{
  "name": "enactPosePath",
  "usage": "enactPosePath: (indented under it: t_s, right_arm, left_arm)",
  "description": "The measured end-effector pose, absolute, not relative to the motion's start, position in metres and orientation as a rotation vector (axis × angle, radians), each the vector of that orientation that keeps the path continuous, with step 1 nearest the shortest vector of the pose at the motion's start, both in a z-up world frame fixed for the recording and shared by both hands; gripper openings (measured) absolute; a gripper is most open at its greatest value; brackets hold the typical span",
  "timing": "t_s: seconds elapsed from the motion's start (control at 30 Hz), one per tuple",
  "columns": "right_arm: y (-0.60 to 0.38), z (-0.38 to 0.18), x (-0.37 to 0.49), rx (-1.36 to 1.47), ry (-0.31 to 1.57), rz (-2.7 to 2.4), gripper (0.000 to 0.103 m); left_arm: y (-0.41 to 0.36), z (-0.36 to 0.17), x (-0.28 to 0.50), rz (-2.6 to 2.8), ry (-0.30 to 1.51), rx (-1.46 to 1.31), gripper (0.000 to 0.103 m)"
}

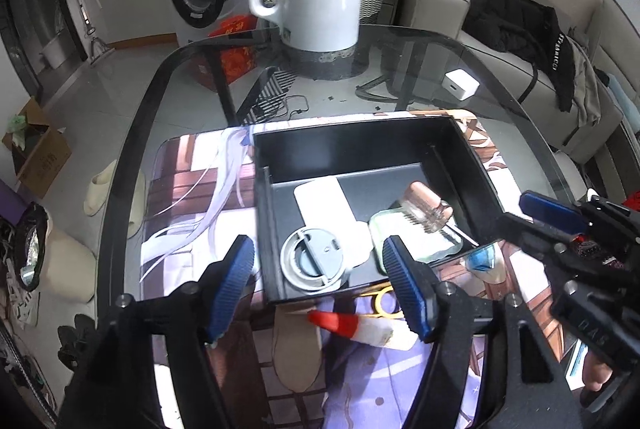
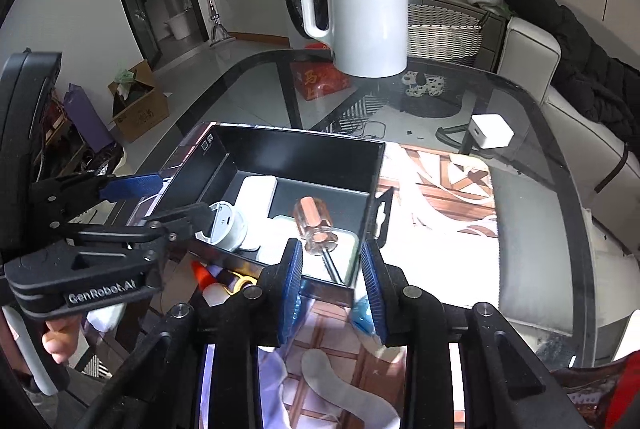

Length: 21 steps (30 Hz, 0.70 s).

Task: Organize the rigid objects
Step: 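Lower the lid and screwdriver into the black box and open both tools, then grasp the red-capped glue bottle with the left tool while the right tool grasps a blue piece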

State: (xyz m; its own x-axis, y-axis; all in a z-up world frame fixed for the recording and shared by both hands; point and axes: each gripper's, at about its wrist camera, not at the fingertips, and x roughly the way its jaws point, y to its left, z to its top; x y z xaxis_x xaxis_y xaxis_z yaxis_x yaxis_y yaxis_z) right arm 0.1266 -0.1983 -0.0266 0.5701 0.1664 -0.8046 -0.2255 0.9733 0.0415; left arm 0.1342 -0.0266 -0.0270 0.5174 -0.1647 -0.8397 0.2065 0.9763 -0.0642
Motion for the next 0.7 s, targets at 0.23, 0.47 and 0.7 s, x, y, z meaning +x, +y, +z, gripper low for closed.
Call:
enactPosePath:
  t_s: [0.23,0.47,0.7]
  right_arm:
    - [-0.22,-0.028,0.119,-0.047,0.939,0.197,0.031]
    - [-0.235,-0.05,0.118,-0.013,1.008,0.193,0.031]
    - [-0.238,-0.079,0.124,0.007,1.069,0.18,0.031]
  left_arm:
    - [-0.002,-0.027,0.12,-0.201,1.011,-0.04,0.071]
    - [0.003,-0.044,0.11,-0.21,1.076,-0.085,0.072]
    - [-0.005,-0.066,0.107,-0.22,1.15,-0.154,0.072]
